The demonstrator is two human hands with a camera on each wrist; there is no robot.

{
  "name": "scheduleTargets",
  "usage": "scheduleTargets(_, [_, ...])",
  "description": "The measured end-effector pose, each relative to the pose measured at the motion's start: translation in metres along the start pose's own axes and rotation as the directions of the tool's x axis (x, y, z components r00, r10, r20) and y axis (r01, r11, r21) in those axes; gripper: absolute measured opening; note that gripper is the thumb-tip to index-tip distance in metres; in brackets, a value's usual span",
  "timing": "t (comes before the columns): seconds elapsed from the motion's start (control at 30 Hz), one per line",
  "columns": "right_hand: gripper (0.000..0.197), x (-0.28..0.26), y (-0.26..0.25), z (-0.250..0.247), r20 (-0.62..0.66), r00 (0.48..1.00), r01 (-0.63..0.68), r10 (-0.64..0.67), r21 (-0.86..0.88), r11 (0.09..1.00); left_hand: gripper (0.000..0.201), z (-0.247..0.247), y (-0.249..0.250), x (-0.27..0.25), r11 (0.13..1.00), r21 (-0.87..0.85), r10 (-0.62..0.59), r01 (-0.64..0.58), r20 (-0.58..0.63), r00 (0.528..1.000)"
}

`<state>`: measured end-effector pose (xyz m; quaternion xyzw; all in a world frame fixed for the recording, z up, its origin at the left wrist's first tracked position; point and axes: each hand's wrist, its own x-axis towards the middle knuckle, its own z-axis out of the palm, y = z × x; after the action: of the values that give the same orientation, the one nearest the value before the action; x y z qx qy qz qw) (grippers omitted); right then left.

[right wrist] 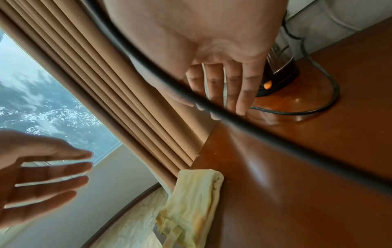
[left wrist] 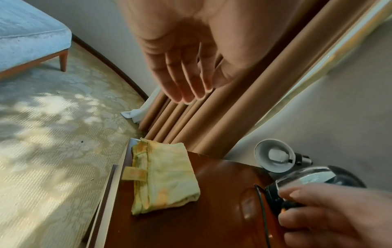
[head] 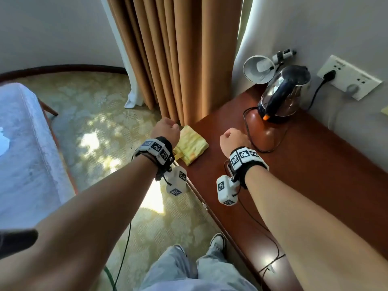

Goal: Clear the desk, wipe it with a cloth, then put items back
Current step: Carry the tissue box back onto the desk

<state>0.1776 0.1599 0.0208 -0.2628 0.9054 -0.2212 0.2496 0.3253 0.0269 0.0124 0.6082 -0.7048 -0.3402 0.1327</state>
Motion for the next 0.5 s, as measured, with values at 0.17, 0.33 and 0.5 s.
scheduleTargets(0.17, [0.025,0.030,-0.017,0.028,0.027,0.998,-0.053,0.054,-0.033,0.998,0.023,0.016,-0.006,0.055,0.992,0.106,0.064,-0.067,0.031,0.997])
scheduleTargets(0.33, [0.035,0.061,-0.022,0.057,0.075,0.983,-0.164,0.170,-0.074,0.984,0.034,0.043,-0.012,0.109,0.952,0.271,0.078,-0.139,0.227,0.971])
scheduleTargets(0.5, [0.050,0.090,-0.025,0.098,0.201,0.953,-0.202,0.228,-0.142,0.969,0.048,0.071,-0.026,0.146,0.896,0.410,-0.025,-0.172,0.433,0.901])
